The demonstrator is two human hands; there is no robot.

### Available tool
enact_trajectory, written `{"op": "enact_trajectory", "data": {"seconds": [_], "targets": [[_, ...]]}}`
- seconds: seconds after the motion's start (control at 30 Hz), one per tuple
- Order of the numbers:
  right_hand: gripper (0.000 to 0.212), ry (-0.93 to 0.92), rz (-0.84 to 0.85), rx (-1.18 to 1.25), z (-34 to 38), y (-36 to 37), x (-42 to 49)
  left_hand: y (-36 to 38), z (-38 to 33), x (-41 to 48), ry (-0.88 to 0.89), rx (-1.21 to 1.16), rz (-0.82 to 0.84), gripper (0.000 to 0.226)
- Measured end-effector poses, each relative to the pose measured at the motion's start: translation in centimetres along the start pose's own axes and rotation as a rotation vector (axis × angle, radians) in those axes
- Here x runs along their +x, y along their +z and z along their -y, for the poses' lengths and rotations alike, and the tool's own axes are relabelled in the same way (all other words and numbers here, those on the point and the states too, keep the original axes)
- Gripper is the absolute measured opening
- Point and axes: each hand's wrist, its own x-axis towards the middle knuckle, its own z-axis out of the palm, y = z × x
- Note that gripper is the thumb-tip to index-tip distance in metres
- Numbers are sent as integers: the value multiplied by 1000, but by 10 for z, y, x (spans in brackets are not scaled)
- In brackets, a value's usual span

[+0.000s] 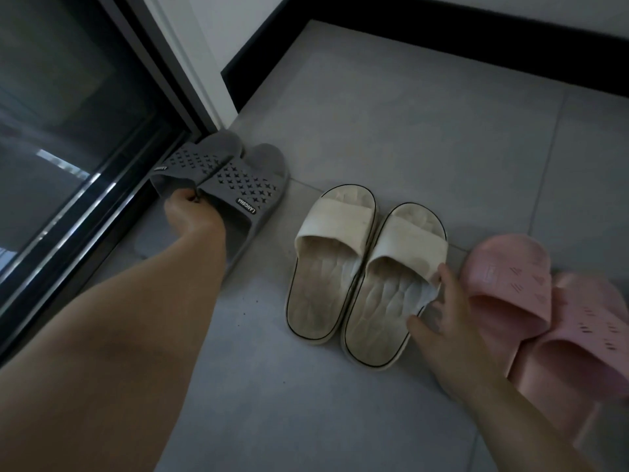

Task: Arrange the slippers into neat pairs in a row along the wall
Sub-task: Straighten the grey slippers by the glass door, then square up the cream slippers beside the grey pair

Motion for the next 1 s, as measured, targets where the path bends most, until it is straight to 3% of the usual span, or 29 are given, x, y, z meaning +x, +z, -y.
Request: {"op": "enact_trajectory", "data": {"seconds": [0.1,0.17,0.23,0.3,0.37,0.43,0.5,0.6,0.7,1.0], "targets": [[84,9,-32,20,-2,-1,2,1,-6,-8,27,89,-2,33],[81,3,-73,9,-4,-4,7,-3,-14,-23,95,186,-95,45],[75,3,-78,-7,-7,-11,13,-11,-26,-47,376,230,-136,52],[69,5,-46,-42,-9,-18,21,-13,-34,-72,697,243,104,55],[61,-36,-44,-73,-10,-23,29,-6,-37,-94,829,342,535,53],[56,-66,-40,-93,-11,-25,36,6,-35,-109,779,630,941,73],[58,-68,-49,-131,-14,-22,40,13,-33,-111,647,756,1083,82],[63,-63,-59,-161,-16,-18,44,11,-37,-108,674,647,958,56],[64,-61,-37,-163,-16,-15,44,9,-38,-106,744,674,858,53],[65,-17,36,-193,-3,-3,39,3,-38,-101,782,724,811,55]]}}
